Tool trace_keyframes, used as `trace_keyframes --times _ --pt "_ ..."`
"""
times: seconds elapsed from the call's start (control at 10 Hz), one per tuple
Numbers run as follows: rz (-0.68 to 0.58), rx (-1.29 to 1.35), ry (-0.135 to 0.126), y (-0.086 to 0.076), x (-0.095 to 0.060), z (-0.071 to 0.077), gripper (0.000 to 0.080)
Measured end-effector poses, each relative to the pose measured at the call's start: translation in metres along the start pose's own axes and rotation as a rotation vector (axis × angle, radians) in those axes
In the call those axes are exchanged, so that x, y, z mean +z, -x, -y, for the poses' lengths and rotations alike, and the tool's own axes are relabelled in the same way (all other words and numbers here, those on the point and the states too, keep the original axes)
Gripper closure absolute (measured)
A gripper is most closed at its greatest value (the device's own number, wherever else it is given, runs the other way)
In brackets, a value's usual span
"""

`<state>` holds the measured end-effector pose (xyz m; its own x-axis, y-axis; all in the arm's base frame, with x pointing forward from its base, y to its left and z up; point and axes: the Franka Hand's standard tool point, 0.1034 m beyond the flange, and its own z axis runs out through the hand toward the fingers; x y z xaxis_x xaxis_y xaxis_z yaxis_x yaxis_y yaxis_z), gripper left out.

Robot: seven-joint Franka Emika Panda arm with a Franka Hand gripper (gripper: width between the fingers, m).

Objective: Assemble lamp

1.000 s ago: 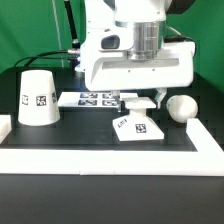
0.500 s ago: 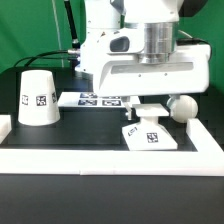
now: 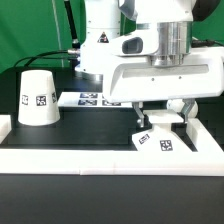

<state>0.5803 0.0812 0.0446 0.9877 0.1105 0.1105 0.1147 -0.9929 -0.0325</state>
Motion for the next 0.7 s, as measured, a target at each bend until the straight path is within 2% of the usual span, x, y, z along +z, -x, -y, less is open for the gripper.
trace_keyframes --times 0.3,0.7 --pt "0.002 0.088 -0.008 0.002 0.001 0.002 0.0263" --pt "-0.018 0.134 -0.021 -0.018 0.003 0.01 0.0263"
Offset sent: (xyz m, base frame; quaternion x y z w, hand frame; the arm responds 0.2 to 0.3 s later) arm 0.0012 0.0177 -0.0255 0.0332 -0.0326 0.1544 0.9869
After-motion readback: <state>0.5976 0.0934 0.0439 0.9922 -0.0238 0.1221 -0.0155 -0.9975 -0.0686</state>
